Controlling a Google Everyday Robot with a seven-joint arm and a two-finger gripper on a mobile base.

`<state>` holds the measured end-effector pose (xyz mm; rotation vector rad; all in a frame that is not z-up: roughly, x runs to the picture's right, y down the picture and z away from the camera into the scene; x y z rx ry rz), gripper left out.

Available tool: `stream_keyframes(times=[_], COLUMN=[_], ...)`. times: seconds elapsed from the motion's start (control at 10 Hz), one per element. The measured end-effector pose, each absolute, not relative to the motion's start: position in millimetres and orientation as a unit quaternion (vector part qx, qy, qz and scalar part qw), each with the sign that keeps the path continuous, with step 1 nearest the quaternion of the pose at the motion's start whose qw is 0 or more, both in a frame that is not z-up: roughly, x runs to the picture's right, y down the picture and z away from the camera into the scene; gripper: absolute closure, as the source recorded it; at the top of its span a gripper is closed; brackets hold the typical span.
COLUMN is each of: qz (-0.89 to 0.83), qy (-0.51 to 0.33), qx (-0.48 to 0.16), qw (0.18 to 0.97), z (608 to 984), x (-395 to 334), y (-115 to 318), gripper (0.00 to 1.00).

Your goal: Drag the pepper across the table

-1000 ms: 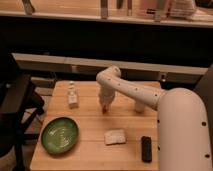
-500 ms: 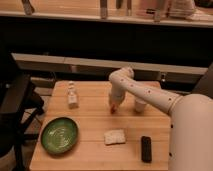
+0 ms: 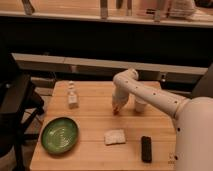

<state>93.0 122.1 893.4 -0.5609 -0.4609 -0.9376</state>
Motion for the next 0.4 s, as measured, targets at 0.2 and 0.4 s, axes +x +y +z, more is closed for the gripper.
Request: stream_keyframes(times=[0.2,0.4], qz=[-0.437,-0.435], qy=[-0.217,-0.217], qx=[-0.266,-0.266], qw=[0.832,0.832], z=[892,891], x=[101,109], y=[124,125], gripper=[1.00,1.00])
